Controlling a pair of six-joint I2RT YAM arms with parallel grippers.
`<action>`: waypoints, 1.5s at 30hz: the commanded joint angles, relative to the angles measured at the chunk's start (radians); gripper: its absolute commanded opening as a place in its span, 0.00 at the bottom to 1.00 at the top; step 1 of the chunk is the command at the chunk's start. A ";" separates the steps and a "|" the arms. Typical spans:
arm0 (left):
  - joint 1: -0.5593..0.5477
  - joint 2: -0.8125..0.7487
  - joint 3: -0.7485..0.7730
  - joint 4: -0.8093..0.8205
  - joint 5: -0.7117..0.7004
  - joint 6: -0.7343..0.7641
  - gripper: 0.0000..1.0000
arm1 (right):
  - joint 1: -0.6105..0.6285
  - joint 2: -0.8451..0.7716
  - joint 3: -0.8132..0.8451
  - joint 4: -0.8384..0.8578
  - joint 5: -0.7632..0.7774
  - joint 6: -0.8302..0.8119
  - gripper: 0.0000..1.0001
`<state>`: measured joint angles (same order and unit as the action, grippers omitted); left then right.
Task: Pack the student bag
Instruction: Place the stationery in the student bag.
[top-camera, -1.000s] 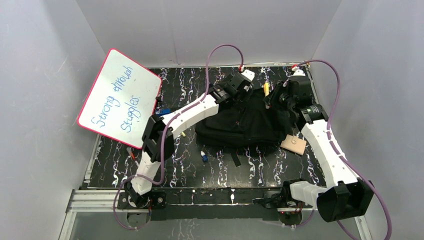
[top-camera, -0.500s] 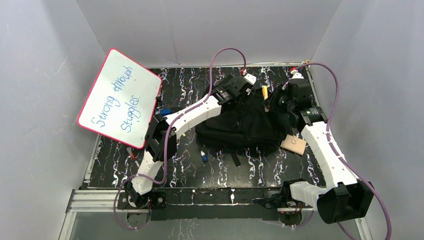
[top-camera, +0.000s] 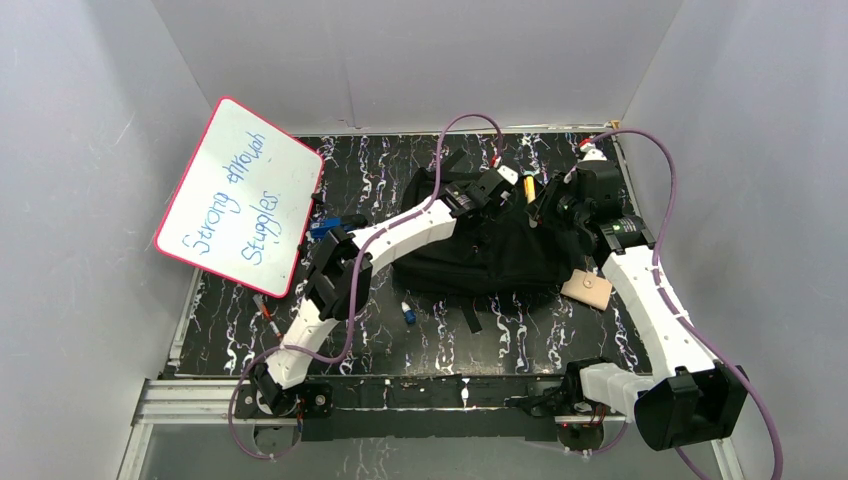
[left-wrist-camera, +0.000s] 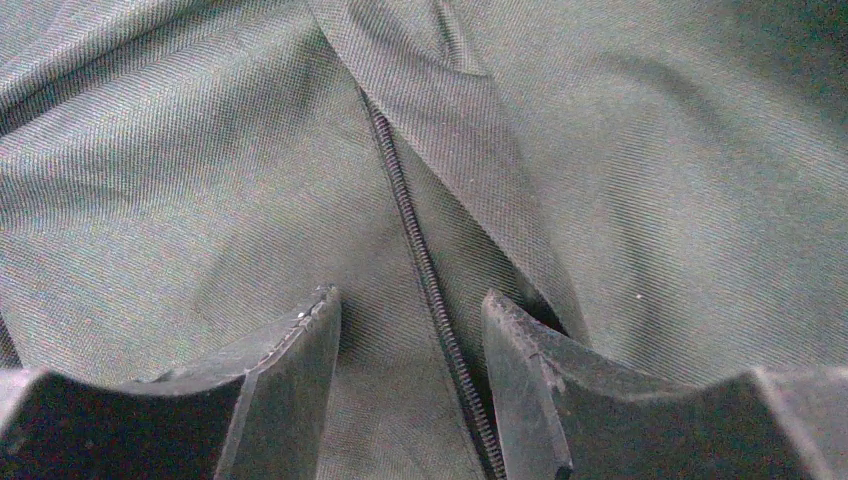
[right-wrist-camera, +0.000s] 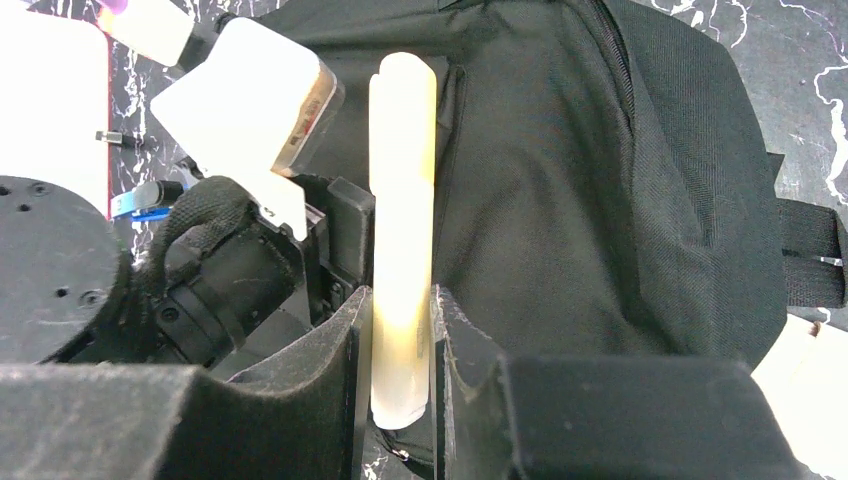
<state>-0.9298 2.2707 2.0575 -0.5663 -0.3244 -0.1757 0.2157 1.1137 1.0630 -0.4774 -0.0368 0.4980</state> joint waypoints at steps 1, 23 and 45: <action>-0.010 0.002 0.027 -0.017 -0.051 0.026 0.52 | -0.006 -0.026 -0.001 0.032 -0.015 0.001 0.00; -0.015 -0.105 0.017 0.023 -0.253 0.079 0.13 | -0.006 -0.049 -0.015 0.029 -0.107 0.039 0.00; -0.015 -0.308 -0.217 0.206 -0.185 0.029 0.38 | -0.009 0.021 -0.026 0.014 -0.267 0.063 0.00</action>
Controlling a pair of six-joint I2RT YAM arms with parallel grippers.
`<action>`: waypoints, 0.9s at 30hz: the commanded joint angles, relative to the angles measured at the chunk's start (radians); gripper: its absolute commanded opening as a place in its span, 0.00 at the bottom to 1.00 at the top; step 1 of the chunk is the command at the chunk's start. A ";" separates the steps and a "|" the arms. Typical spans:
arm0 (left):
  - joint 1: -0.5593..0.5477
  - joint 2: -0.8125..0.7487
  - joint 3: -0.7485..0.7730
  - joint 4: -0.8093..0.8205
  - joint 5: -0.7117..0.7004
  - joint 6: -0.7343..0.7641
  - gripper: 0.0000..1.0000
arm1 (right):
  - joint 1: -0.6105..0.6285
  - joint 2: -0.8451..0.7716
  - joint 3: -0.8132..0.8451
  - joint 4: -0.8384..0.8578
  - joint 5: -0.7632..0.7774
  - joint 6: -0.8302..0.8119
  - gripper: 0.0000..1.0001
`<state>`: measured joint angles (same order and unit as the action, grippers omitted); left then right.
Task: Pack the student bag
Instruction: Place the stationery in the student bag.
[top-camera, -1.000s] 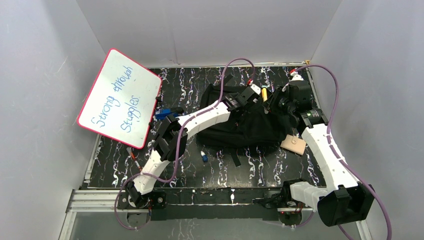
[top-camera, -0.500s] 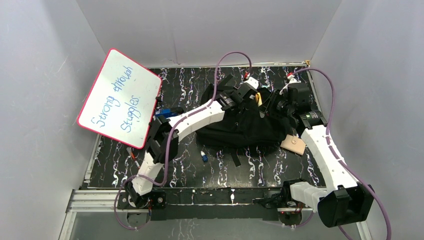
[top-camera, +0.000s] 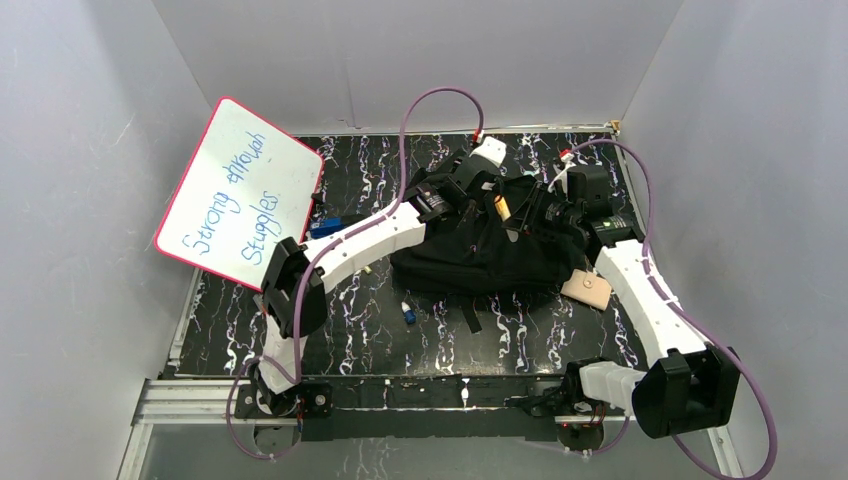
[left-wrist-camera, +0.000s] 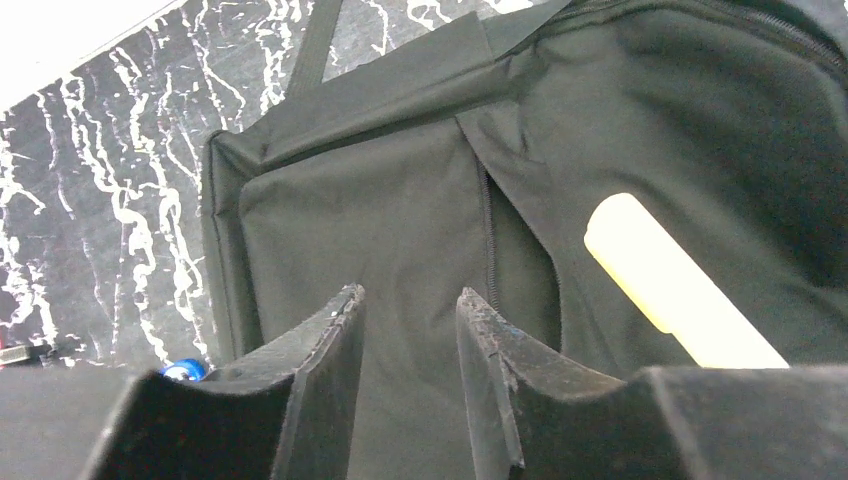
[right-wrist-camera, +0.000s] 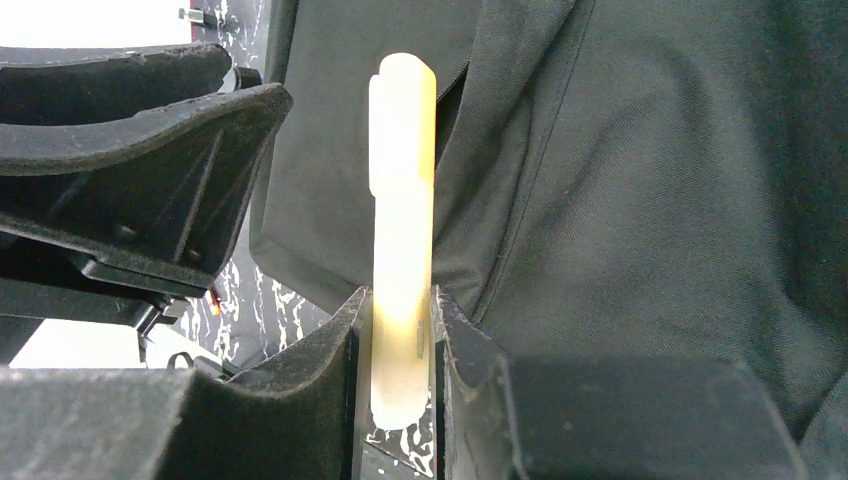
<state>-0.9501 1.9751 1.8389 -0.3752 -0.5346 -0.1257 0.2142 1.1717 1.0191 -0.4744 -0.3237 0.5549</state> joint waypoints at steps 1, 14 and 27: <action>0.005 -0.005 0.007 0.016 0.037 -0.024 0.41 | -0.007 -0.042 0.018 0.003 0.034 0.003 0.00; 0.005 0.092 0.036 -0.023 0.089 -0.041 0.46 | -0.010 -0.127 0.004 -0.059 0.209 -0.009 0.00; 0.005 0.136 0.059 -0.033 0.108 -0.043 0.46 | -0.010 -0.136 -0.017 -0.054 0.201 -0.011 0.00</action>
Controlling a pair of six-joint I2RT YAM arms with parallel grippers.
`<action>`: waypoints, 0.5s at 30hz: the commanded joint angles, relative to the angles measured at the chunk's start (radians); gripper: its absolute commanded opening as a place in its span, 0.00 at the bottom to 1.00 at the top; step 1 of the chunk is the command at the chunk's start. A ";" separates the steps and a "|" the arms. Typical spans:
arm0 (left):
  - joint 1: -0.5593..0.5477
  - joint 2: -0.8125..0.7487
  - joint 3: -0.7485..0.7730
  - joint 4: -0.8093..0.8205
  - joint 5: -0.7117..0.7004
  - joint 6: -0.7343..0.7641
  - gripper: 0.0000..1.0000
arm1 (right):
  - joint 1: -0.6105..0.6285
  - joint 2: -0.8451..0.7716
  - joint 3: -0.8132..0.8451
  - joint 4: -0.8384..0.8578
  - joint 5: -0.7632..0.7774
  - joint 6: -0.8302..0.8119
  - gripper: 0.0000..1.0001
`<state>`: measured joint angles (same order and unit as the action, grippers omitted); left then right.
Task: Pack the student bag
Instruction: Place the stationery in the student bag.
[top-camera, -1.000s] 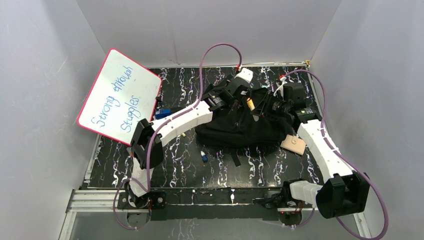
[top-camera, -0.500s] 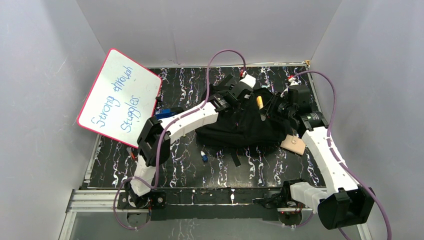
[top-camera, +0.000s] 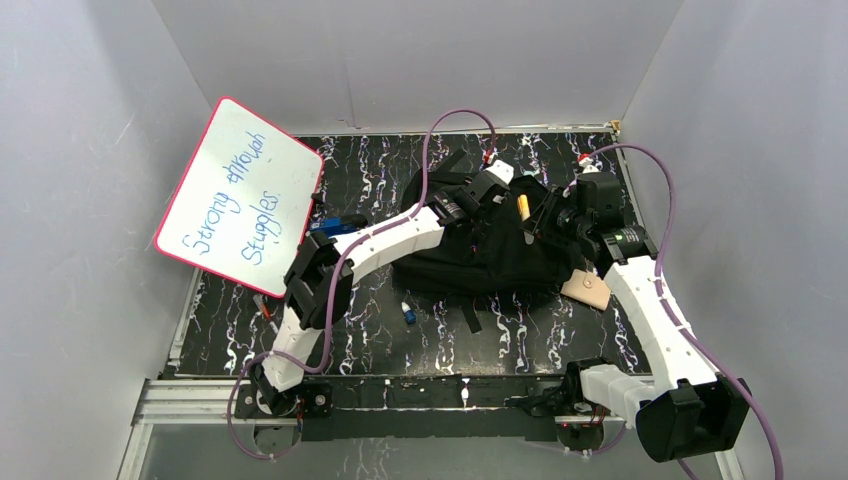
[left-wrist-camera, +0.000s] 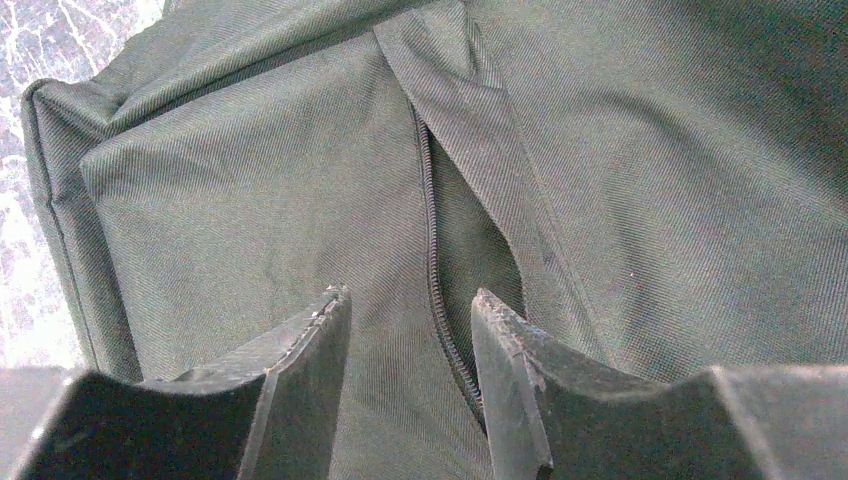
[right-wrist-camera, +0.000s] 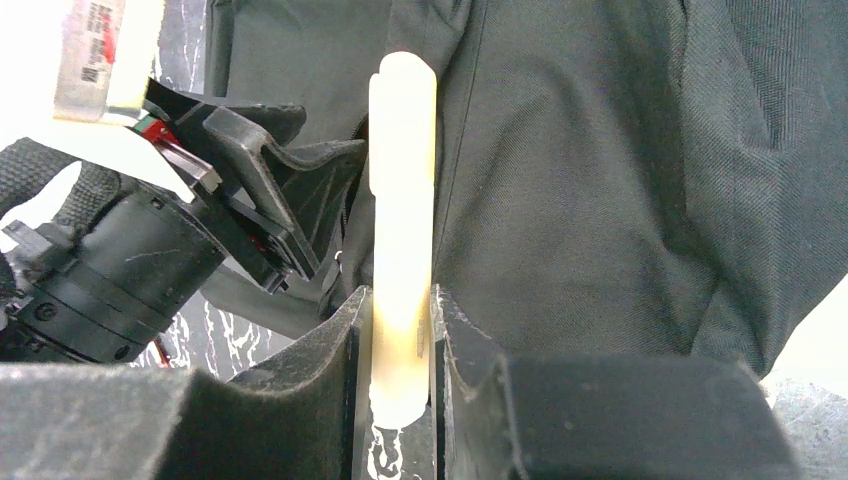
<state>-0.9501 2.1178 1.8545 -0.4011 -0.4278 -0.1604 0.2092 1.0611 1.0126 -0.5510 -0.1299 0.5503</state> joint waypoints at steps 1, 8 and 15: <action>0.005 -0.005 0.043 -0.007 0.001 -0.007 0.46 | -0.006 -0.025 -0.012 0.024 0.006 -0.006 0.00; 0.005 0.019 0.044 -0.023 -0.005 0.001 0.46 | -0.005 -0.025 -0.014 0.023 0.006 -0.007 0.00; 0.005 0.038 0.045 -0.034 -0.011 0.007 0.44 | -0.006 -0.026 -0.019 0.027 0.003 -0.004 0.00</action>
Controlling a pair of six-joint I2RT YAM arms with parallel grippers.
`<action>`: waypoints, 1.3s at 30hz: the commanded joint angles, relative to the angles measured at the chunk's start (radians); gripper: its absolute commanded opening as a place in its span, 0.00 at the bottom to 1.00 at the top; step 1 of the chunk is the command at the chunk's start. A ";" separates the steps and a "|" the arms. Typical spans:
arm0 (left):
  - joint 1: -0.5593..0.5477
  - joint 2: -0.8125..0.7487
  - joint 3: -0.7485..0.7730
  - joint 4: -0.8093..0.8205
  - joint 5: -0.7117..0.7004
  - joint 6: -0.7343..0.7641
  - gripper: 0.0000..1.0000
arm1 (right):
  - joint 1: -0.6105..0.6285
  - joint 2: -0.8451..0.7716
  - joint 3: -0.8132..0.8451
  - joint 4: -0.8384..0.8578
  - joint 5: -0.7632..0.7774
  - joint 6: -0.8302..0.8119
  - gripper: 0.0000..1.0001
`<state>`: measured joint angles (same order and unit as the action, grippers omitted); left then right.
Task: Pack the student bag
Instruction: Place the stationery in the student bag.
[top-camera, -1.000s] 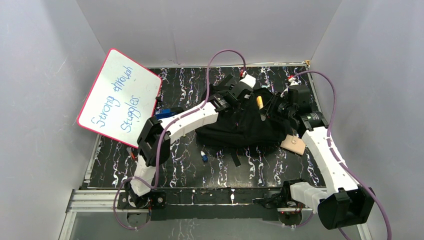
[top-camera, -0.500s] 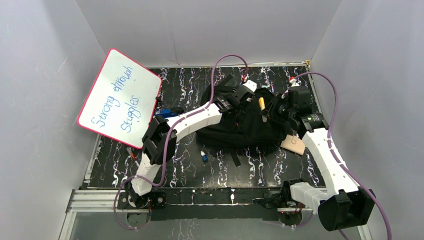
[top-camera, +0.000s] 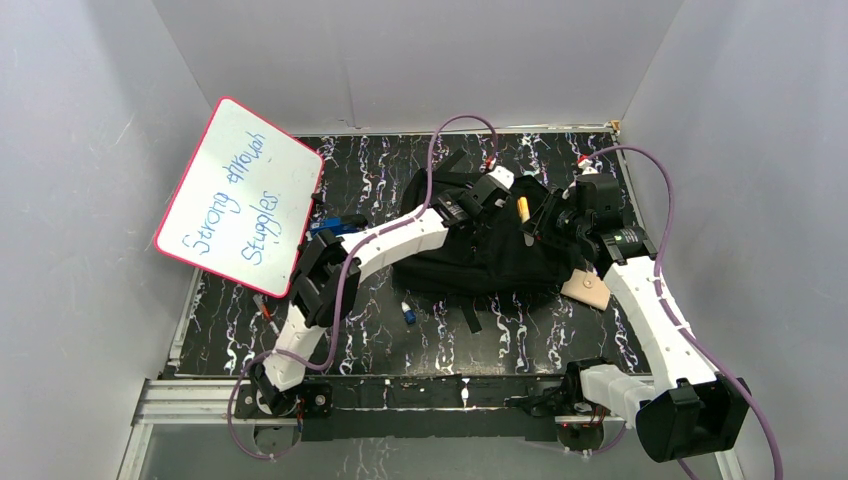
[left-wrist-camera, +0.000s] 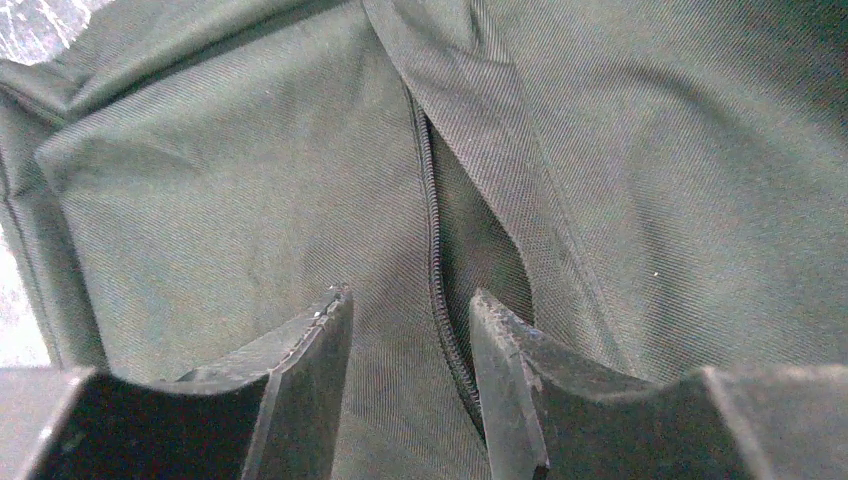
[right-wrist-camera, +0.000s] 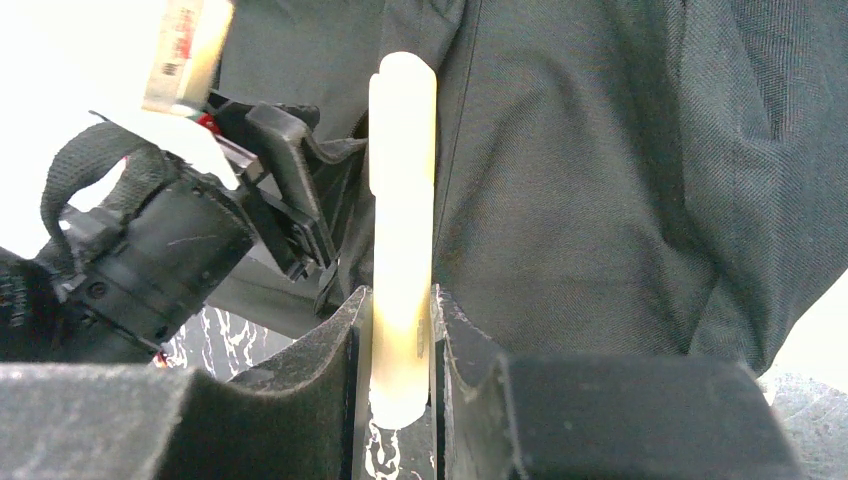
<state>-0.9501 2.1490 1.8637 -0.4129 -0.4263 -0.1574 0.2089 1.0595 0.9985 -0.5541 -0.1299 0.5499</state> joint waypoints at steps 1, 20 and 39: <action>0.005 0.009 0.035 -0.022 -0.014 0.006 0.44 | -0.005 -0.025 -0.006 0.030 0.003 -0.004 0.00; 0.005 -0.039 0.082 -0.019 -0.116 0.046 0.01 | -0.006 0.003 -0.014 0.076 -0.117 0.015 0.00; 0.005 -0.241 -0.213 0.202 -0.151 -0.016 0.00 | -0.007 0.178 -0.028 0.186 -0.397 0.047 0.00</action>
<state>-0.9512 1.9991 1.6642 -0.2596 -0.5259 -0.1551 0.2085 1.2095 0.9829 -0.4473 -0.4347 0.5888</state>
